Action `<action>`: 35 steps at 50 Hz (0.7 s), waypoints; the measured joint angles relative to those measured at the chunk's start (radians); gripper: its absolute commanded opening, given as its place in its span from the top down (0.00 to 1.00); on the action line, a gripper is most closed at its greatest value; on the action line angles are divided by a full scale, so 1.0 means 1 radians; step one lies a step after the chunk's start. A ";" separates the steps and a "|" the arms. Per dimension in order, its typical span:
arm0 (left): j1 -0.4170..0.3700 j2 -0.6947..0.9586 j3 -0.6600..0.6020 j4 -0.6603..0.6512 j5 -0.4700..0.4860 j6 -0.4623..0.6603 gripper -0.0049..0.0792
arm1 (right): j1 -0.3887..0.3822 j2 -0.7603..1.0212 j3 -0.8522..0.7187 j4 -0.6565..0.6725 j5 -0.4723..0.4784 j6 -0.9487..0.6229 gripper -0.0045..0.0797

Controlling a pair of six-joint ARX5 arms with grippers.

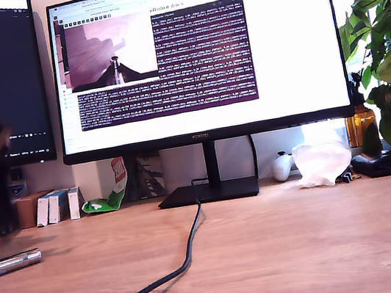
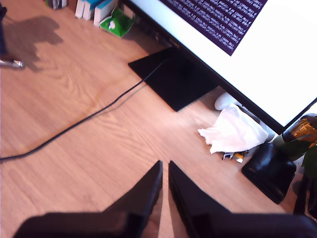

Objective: Pick the metallic laser pointer with your right arm, pass it to your left arm, then place it down to the left side of the table

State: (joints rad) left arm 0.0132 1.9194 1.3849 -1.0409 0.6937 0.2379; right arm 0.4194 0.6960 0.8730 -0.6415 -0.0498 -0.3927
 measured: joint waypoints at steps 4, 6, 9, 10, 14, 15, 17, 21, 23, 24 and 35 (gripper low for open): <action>0.000 0.000 0.042 0.000 0.027 0.000 0.97 | 0.000 0.000 0.000 0.002 0.000 0.004 0.96; 0.000 0.000 0.060 -0.005 0.032 0.000 0.97 | 0.000 0.000 0.000 0.006 0.000 0.004 0.96; -0.003 0.000 0.080 -0.018 0.047 0.000 0.97 | 0.000 0.000 0.000 0.020 0.003 0.004 0.96; -0.004 0.000 0.084 -0.024 0.056 -0.006 0.97 | 0.000 0.000 0.000 0.025 0.005 0.009 0.96; -0.005 0.000 0.095 -0.034 0.105 -0.051 0.97 | 0.000 0.000 0.000 0.043 0.008 0.059 0.96; -0.005 0.000 0.096 -0.034 0.123 -0.056 0.97 | 0.000 0.000 0.000 0.046 0.008 0.066 0.96; -0.006 0.000 0.096 -0.032 0.160 -0.071 0.97 | 0.000 0.000 0.000 0.053 0.008 0.089 0.96; -0.007 0.000 0.096 -0.011 0.232 -0.075 0.97 | 0.000 0.000 0.000 0.066 0.007 0.109 0.96; -0.007 0.000 0.096 0.005 0.225 -0.083 0.97 | 0.000 0.002 0.000 0.072 0.007 0.129 0.96; -0.008 0.000 0.096 0.009 0.213 -0.085 0.97 | 0.000 0.002 0.000 0.076 0.006 0.156 0.96; -0.067 -0.022 0.096 0.100 -0.242 -0.133 0.97 | -0.008 0.019 0.000 0.119 0.155 0.344 0.96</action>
State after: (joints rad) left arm -0.0536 1.8973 1.4811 -0.9409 0.4519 0.1047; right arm 0.4114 0.7155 0.8730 -0.5224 0.1055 -0.0483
